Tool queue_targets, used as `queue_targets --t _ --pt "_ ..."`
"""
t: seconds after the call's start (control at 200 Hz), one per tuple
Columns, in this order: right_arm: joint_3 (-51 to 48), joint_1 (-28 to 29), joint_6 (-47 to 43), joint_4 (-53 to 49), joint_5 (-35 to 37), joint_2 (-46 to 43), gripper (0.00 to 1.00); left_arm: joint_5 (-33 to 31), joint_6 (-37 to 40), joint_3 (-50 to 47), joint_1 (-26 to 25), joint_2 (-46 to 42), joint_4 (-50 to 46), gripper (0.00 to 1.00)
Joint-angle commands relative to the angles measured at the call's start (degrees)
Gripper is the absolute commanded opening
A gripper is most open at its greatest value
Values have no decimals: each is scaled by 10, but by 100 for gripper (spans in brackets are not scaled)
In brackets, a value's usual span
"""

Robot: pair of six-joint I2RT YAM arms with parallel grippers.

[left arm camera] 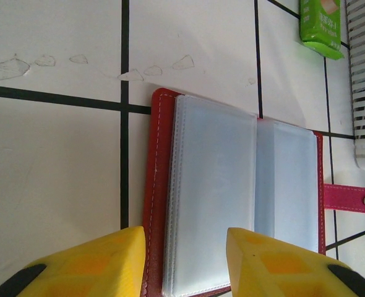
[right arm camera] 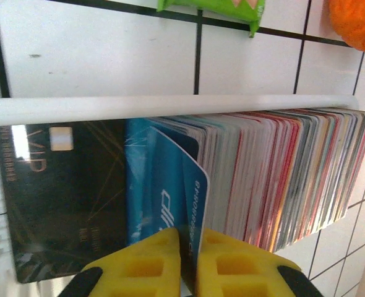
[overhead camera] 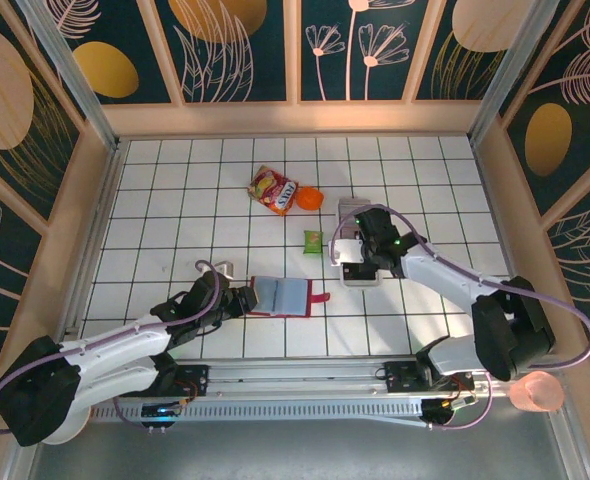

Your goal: Put the credit cards into the card holder

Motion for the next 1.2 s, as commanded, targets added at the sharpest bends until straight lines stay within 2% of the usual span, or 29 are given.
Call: queue_targets --t 0.0,0.105,0.23,0.37,0.465,0.576,0.641,0.696,0.811,0.906,0.996,1.196 --pt "26 -1 15 -18 14 -31 6 2 -6 -6 -3 1 14 38" --pt "52 22 46 -97 -10 -56 0 -6 -2 -2 -2 3 6 37" --pt "81 61 105 -173 -32 -96 0 -13 4 6 -2 6 -1 37" --pt "116 121 241 -213 -43 -141 0 -30 10 17 -3 8 -16 34" --pt "139 140 455 -173 -40 -162 0 -43 9 21 -3 5 -21 32" --pt "136 140 768 -118 -37 -170 0 -45 9 26 -3 11 -19 30" --pt "120 140 919 -97 -58 -167 0 -45 9 31 -3 18 -20 28" --pt "90 141 1040 -64 -110 -159 0 -47 10 33 -3 25 -20 27" --pt "-16 167 1245 101 -176 -152 0 -51 11 35 -2 37 -19 25" --pt "-60 210 1320 202 -144 -134 0 -48 12 36 -3 48 -14 22" --pt "-58 233 1350 216 -112 -91 0 -43 13 35 -3 58 -9 20" --pt "-53 242 1378 262 -130 12 0 -40 16 29 -3 66 -3 15"
